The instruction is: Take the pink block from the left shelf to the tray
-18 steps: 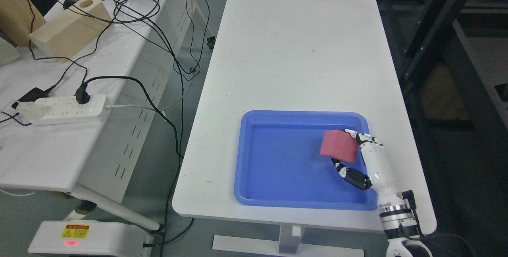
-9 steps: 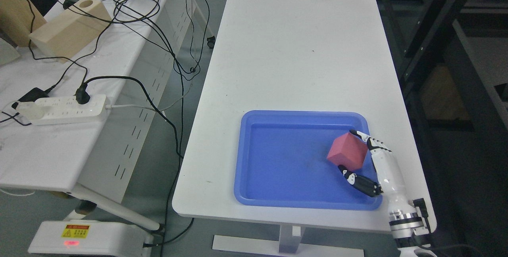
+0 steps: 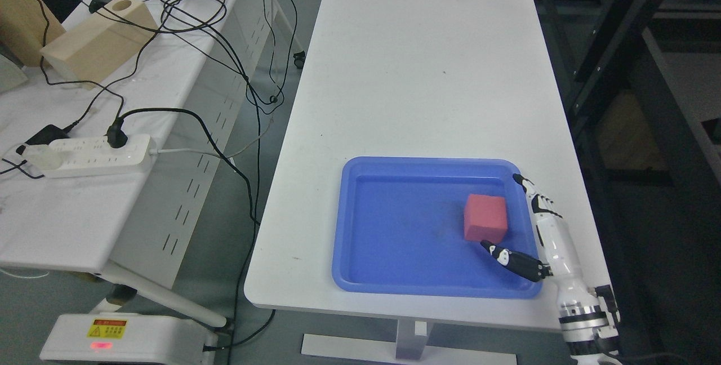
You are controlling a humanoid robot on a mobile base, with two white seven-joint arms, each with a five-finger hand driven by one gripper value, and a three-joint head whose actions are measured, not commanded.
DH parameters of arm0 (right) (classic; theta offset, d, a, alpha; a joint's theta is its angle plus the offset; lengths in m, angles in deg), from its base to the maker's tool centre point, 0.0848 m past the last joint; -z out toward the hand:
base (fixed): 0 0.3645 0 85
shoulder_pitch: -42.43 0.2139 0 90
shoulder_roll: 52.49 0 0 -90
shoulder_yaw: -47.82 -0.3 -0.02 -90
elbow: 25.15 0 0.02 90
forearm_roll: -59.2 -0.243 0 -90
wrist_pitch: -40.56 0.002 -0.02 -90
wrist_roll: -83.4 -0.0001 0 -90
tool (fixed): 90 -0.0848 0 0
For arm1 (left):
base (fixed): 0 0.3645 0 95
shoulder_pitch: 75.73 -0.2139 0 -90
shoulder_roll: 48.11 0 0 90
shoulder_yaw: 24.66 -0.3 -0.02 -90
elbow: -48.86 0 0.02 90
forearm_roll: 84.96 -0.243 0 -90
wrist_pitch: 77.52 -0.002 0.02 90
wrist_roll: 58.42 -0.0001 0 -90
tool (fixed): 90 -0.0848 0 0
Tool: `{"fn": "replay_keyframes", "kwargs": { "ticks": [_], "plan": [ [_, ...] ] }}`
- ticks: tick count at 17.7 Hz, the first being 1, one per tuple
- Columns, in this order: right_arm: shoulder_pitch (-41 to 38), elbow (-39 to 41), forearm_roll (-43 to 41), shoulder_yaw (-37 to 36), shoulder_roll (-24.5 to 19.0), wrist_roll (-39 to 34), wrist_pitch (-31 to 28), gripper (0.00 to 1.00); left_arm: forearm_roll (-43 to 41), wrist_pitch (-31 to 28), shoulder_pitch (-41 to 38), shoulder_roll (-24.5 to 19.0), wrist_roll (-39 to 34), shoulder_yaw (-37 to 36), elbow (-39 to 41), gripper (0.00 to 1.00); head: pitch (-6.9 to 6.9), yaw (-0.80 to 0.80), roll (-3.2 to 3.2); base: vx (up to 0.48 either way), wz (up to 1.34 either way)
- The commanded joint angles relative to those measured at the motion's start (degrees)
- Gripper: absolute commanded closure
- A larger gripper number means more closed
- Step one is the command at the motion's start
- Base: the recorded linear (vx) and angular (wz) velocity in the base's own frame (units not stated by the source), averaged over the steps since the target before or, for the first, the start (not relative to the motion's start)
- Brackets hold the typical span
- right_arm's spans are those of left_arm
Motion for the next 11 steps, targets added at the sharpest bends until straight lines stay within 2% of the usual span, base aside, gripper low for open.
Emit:
{"fn": "replay_keyframes", "kwargs": {
  "ticks": [1,3,5,7,11],
  "plan": [
    [0.0,0.0,-24.7,-0.4,4.0,-0.3,2.3,0.01,0.0,0.0,-1.1,-1.0,0.0,0.0,1.0,0.00,0.00,0.00,0.00,0.000,0.00],
    [0.0,0.0,-32.4,-0.4,5.7,-3.7,2.2,0.01,0.0,0.0,-1.1,-1.0,0.0,0.0,1.0,0.00,0.00,0.00,0.00,0.000,0.00],
    [0.0,-0.1,-39.7,-0.4,5.7,-10.2,1.9,0.01,0.0,0.0,-1.1,-1.0,0.0,0.0,1.0,0.00,0.00,0.00,0.00,0.000,0.00],
    [0.2,-0.1,-42.0,-0.4,5.5,-14.7,2.2,0.00,0.0,0.0,-1.1,-1.0,0.0,0.0,1.0,0.00,0.00,0.00,0.00,-0.011,0.00],
    [0.6,0.0,-46.1,-1.0,3.7,-15.1,8.8,0.00,0.0,0.0,-1.1,-1.0,0.0,0.0,1.0,0.00,0.00,0.00,0.00,-0.010,0.00]
  ]
}}
